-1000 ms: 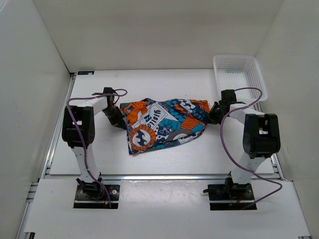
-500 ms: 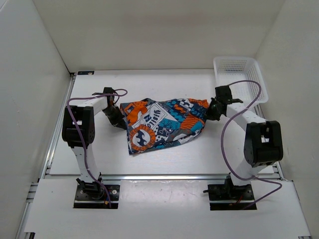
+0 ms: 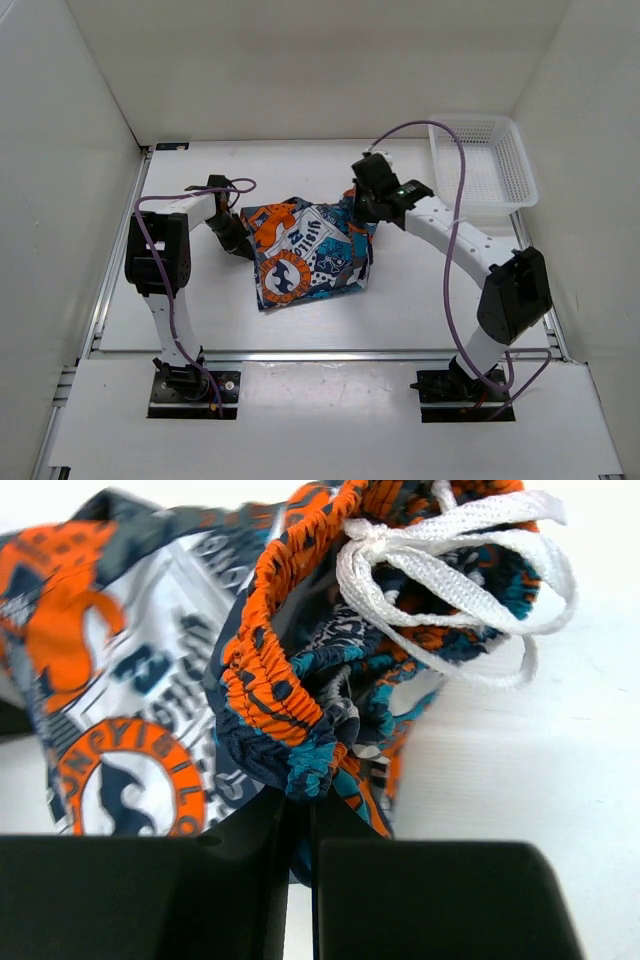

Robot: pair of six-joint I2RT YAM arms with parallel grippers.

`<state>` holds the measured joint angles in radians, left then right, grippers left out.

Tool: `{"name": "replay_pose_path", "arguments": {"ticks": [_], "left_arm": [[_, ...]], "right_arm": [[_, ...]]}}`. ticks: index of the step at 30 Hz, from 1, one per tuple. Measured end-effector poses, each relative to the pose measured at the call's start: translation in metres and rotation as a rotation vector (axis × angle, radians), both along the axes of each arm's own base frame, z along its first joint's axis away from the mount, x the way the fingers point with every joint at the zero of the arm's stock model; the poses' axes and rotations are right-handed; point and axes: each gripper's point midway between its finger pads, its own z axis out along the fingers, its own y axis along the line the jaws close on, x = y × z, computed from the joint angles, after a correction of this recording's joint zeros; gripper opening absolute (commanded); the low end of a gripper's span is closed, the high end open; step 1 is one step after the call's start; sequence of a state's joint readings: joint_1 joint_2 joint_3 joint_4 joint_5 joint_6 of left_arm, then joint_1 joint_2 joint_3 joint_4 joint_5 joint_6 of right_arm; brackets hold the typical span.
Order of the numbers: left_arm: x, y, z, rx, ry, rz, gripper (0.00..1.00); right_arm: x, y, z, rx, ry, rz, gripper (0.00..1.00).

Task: Fold and stack the shorts
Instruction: Fold the shorts

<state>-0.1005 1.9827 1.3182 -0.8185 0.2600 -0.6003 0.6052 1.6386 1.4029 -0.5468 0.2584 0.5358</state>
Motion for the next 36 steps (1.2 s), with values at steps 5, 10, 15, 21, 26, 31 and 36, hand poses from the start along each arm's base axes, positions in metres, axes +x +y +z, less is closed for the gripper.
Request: {"name": "replay_pose_path", "arguments": {"ticks": [5, 10, 15, 21, 26, 31, 36], "left_arm": [[0.000, 0.000, 0.000, -0.001, -0.001, -0.006, 0.10], [0.000, 0.000, 0.000, -0.002, -0.002, -0.009, 0.10], [0.000, 0.000, 0.000, -0.003, -0.002, -0.009, 0.10], [0.000, -0.001, 0.000, -0.005, -0.002, -0.010, 0.10], [0.000, -0.001, 0.000, -0.005, -0.002, -0.010, 0.10], [0.000, 0.002, 0.001, -0.007, -0.003, -0.008, 0.10], [-0.002, 0.019, 0.007, 0.030, 0.007, -0.002, 0.10]], "right_arm": [[-0.016, 0.053, 0.007, -0.053, -0.031, 0.112, 0.01], [-0.038, 0.112, 0.009, -0.087, -0.048, 0.244, 0.01], [-0.057, 0.166, -0.003, -0.117, -0.053, 0.366, 0.01], [-0.076, 0.213, -0.037, -0.146, -0.008, 0.488, 0.21], [-0.091, 0.220, -0.044, -0.150, 0.023, 0.545, 0.89], [-0.096, 0.210, -0.004, -0.107, -0.031, 0.551, 0.93], [-0.107, 0.175, 0.077, -0.010, -0.158, 0.529, 0.39]]}}
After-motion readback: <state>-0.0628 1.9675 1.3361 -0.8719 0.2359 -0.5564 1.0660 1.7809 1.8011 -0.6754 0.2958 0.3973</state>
